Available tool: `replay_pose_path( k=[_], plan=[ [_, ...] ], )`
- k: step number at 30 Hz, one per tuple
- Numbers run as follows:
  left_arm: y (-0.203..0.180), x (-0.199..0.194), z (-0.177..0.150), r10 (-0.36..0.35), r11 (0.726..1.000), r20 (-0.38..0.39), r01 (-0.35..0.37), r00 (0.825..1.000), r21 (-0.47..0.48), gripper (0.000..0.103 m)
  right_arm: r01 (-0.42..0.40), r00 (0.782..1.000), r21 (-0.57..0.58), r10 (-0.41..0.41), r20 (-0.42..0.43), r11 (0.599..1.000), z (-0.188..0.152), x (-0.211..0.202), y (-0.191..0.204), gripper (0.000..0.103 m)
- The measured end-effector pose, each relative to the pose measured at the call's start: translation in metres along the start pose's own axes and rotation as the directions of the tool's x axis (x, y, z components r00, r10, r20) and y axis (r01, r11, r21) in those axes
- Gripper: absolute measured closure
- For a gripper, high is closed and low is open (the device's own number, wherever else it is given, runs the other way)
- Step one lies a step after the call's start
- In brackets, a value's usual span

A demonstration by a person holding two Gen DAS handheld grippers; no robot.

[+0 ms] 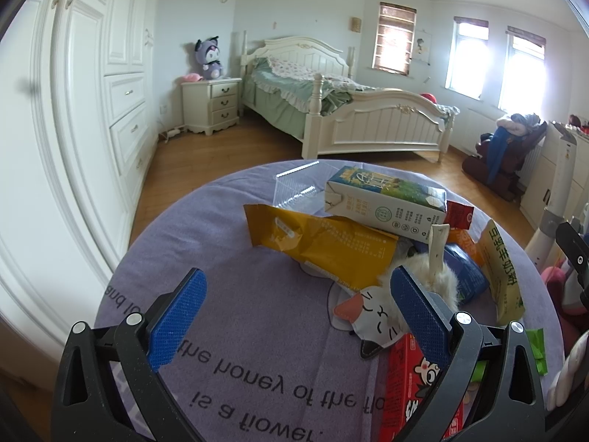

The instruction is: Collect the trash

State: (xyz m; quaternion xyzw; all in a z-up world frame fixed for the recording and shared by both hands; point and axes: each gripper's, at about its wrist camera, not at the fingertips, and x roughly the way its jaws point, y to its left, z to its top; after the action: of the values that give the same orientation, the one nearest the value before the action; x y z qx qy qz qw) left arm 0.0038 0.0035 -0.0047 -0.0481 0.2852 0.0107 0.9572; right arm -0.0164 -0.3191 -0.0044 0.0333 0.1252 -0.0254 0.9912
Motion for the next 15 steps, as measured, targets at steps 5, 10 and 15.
replay_pose_path(
  k=[5,10,15],
  plan=[
    [0.0001,-0.0001,0.0001,-0.002,1.0,0.006,0.002,1.0,-0.002,0.005,0.0,1.0,0.0,0.0,0.0,1.0,0.0001,0.0,0.0,0.005],
    [0.0003,-0.0003,0.0002,-0.004,1.0,0.009,0.005,1.0,-0.005,0.005,-0.001,1.0,0.002,0.001,0.0,1.0,0.0,-0.0001,-0.0001,0.005],
    [0.0005,-0.0003,0.0003,-0.007,1.0,0.012,0.007,1.0,-0.008,0.005,-0.001,1.0,0.002,0.001,0.0,1.0,0.0003,0.0002,0.0002,0.005]
  ],
)
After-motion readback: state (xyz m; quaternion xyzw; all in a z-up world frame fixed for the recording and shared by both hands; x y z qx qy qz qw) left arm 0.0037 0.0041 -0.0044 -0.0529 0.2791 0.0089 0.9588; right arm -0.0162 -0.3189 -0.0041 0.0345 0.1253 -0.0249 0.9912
